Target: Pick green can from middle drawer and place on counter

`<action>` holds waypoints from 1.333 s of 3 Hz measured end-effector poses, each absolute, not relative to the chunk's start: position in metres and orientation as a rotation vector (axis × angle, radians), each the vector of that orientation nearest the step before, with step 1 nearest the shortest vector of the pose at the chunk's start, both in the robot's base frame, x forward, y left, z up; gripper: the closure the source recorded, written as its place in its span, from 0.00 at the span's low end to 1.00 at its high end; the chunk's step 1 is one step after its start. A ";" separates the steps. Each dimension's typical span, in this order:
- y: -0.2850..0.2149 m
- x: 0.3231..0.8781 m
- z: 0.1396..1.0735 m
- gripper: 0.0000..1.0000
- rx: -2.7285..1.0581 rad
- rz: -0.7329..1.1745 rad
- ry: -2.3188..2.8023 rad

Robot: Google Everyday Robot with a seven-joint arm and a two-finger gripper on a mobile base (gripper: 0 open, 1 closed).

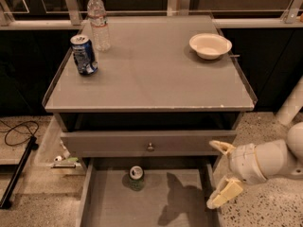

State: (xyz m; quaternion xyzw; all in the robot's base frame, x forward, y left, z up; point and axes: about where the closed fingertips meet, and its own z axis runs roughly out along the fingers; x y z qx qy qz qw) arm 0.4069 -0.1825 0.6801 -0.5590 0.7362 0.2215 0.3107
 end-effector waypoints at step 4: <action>-0.139 0.419 0.555 0.00 -1.504 0.573 2.015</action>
Offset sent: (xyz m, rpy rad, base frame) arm -0.0015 0.0025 -0.0177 0.0322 0.0297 0.0044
